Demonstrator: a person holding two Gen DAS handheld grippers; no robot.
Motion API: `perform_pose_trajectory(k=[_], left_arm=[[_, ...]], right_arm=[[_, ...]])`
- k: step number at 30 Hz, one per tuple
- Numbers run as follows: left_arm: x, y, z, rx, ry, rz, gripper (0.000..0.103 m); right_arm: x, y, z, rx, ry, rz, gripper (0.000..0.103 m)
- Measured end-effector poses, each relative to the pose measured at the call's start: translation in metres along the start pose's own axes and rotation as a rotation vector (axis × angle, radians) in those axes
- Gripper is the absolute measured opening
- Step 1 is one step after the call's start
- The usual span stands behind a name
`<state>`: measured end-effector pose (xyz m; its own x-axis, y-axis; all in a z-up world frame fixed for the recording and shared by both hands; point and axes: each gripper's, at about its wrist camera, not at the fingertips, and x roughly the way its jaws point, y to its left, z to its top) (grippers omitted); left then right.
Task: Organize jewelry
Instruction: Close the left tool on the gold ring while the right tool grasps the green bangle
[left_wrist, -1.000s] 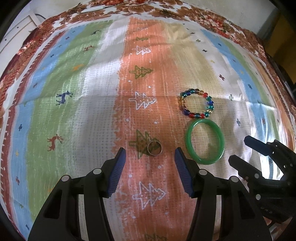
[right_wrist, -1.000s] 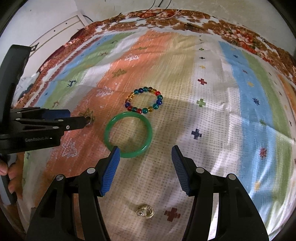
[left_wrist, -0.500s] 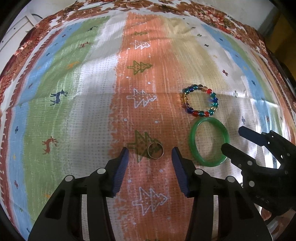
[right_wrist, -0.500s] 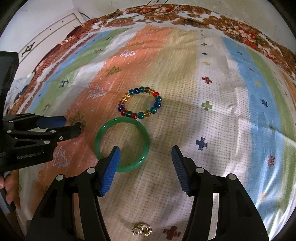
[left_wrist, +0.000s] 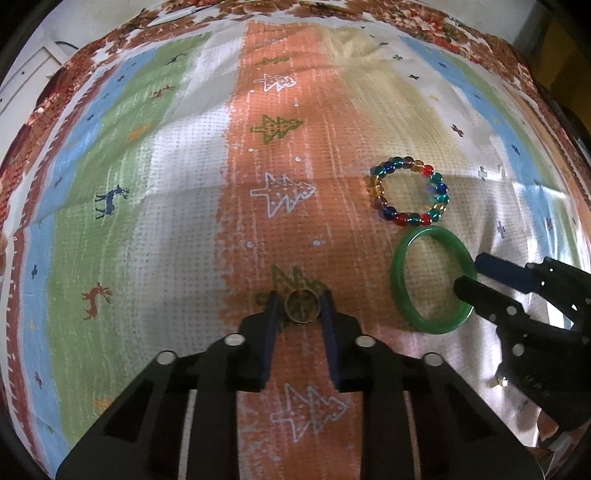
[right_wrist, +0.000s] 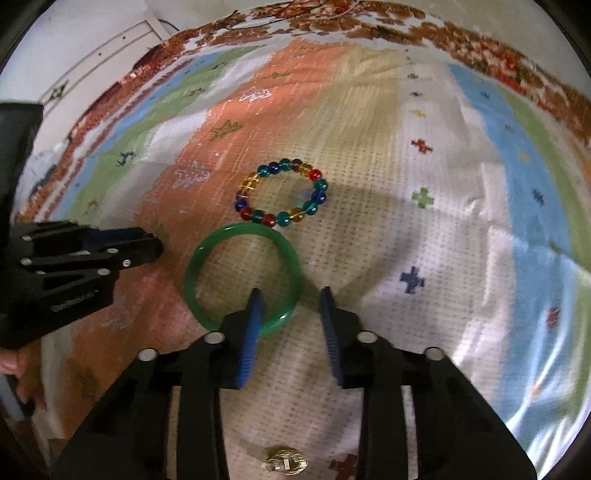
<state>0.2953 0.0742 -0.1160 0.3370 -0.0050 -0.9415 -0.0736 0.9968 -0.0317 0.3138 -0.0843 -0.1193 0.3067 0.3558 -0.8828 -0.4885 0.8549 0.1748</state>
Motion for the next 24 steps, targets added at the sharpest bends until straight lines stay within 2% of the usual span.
perform_pose_trajectory(k=[3, 6, 24], left_arm=[[0.000, 0.001, 0.000, 0.002, -0.001, -0.004, 0.019], [-0.002, 0.001, 0.000, -0.004, 0.002, -0.012, 0.019], [-0.034, -0.009, -0.006, 0.010, -0.046, -0.049, 0.019]], right_arm=[[0.001, 0.000, -0.002, 0.004, 0.002, 0.004, 0.013], [0.000, 0.000, -0.003, -0.005, -0.003, -0.011, 0.008], [-0.032, 0.007, -0.007, -0.034, -0.077, -0.077, 0.008]])
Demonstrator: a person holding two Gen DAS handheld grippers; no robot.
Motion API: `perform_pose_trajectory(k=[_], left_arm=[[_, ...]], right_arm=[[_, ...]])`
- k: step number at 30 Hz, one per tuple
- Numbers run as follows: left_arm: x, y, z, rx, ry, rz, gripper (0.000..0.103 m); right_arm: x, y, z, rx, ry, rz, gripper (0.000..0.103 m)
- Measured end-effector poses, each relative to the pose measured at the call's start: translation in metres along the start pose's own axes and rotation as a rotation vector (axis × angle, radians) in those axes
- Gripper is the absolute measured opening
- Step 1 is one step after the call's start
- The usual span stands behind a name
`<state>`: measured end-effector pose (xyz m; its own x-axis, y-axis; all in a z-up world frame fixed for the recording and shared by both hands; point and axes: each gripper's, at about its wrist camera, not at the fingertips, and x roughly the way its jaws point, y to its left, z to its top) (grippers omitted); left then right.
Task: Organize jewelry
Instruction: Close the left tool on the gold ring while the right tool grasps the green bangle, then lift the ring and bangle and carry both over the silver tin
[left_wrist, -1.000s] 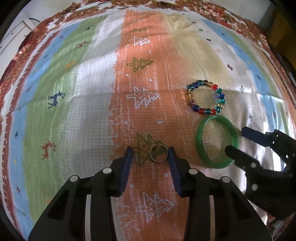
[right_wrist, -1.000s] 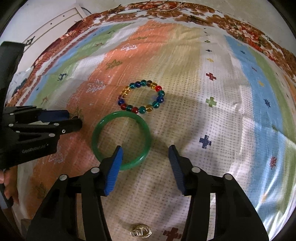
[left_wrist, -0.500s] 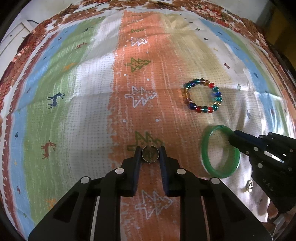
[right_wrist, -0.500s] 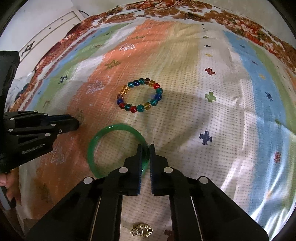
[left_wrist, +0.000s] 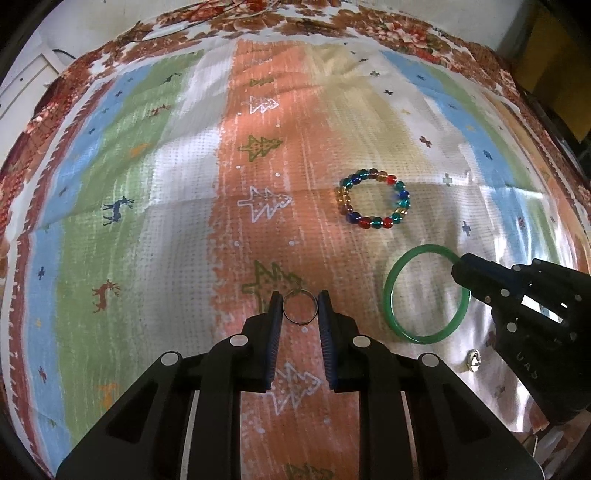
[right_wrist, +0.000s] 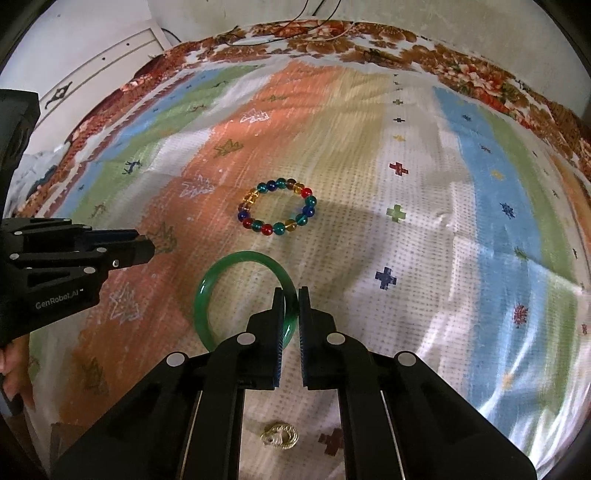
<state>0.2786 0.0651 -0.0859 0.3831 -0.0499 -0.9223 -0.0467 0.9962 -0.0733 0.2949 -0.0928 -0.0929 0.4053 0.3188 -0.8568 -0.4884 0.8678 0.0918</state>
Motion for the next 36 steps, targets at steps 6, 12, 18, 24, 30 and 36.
perform_pose_trajectory(k=[6, 12, 18, 24, 30, 36], left_arm=[[-0.013, -0.002, -0.006, -0.003, -0.021, -0.012, 0.019], [-0.026, -0.006, -0.011, 0.002, -0.047, -0.019, 0.019], [-0.037, -0.011, -0.019, 0.008, -0.069, -0.018, 0.019], [-0.049, -0.016, -0.027, 0.005, -0.091, -0.021, 0.019], [-0.058, -0.019, -0.034, 0.006, -0.115, -0.026, 0.019], [-0.069, -0.021, -0.042, 0.008, -0.142, -0.028, 0.019]], right_arm=[[-0.019, 0.006, -0.005, -0.020, -0.045, -0.012, 0.008], [-0.037, 0.004, -0.009, -0.012, -0.079, -0.018, 0.008], [-0.052, 0.006, -0.012, -0.011, -0.112, -0.018, 0.008], [-0.065, 0.007, -0.016, -0.009, -0.142, -0.016, 0.008], [-0.077, 0.008, -0.022, -0.007, -0.163, -0.018, 0.008], [-0.090, 0.011, -0.029, -0.005, -0.187, -0.009, 0.008]])
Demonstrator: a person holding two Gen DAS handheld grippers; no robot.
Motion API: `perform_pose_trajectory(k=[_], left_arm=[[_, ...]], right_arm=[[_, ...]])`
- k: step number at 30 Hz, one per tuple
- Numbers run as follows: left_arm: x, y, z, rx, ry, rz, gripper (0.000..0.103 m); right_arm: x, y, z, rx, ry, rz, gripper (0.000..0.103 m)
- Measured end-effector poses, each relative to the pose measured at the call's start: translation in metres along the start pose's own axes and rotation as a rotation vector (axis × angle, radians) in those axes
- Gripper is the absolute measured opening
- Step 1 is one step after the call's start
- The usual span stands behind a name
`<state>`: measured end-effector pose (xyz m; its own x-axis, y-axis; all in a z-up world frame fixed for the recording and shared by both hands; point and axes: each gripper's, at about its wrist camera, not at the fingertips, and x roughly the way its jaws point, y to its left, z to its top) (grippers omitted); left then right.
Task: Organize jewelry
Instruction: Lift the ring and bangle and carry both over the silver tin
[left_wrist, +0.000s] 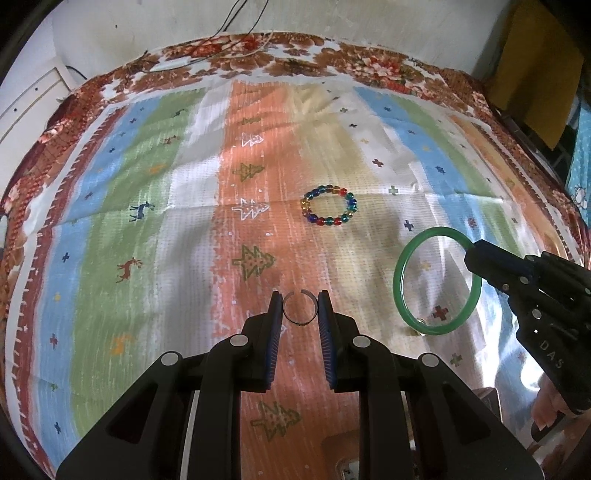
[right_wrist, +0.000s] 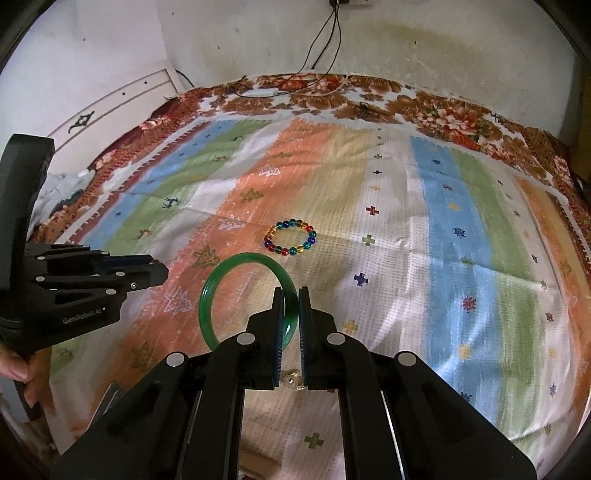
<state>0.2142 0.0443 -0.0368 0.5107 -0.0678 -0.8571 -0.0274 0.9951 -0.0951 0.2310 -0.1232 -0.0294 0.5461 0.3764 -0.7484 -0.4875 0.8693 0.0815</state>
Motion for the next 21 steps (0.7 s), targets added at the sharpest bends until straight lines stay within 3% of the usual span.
perform_pose_trajectory(k=[21], left_arm=[[-0.041, -0.014, -0.031, 0.025, -0.070, -0.056, 0.019]], right_arm=[[-0.048, 0.008, -0.020, 0.012, -0.057, 0.010, 0.008]])
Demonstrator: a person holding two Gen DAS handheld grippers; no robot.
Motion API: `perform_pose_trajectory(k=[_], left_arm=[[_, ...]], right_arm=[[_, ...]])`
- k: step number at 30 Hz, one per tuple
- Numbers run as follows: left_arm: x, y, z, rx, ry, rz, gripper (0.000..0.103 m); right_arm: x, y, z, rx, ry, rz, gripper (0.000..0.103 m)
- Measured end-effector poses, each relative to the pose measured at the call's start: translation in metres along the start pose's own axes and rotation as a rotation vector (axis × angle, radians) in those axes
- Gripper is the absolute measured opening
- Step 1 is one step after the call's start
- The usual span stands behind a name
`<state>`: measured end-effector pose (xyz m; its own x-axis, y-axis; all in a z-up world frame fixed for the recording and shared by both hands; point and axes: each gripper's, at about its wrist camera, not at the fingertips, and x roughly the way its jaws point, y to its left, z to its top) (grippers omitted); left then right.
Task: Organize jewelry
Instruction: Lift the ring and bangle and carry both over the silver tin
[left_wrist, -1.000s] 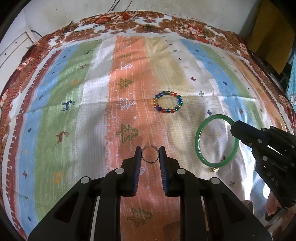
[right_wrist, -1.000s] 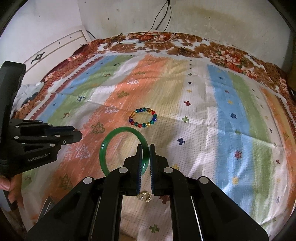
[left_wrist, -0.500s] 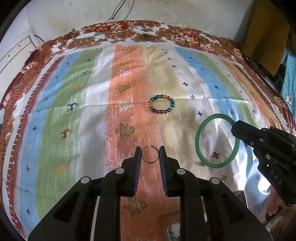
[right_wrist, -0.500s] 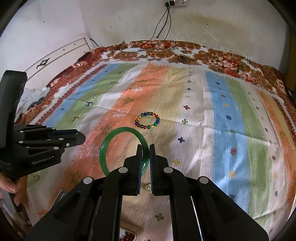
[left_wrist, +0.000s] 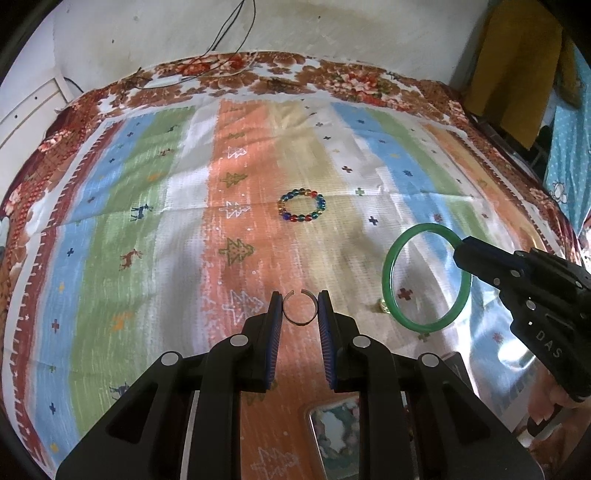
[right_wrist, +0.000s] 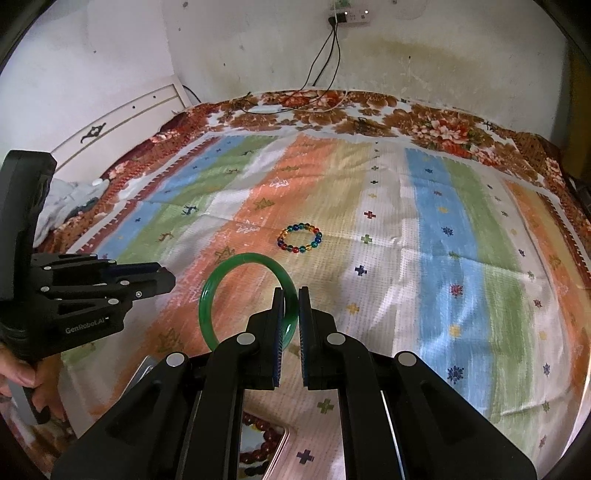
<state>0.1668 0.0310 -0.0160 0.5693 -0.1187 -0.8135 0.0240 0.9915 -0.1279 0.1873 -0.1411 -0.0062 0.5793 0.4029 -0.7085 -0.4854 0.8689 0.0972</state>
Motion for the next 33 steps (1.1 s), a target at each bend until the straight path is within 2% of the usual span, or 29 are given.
perform_pose_trajectory(k=[20, 33], left_arm=[[-0.027, -0.016, -0.033, 0.030, -0.025, -0.036, 0.019], [-0.041, -0.025, -0.058, 0.052, -0.030, -0.052, 0.019]], right_arm=[[-0.031, 0.023, -0.034, -0.044, 0.003, 0.040, 0.008], [-0.042, 0.031, -0.054, -0.070, 0.016, 0.032, 0.008]])
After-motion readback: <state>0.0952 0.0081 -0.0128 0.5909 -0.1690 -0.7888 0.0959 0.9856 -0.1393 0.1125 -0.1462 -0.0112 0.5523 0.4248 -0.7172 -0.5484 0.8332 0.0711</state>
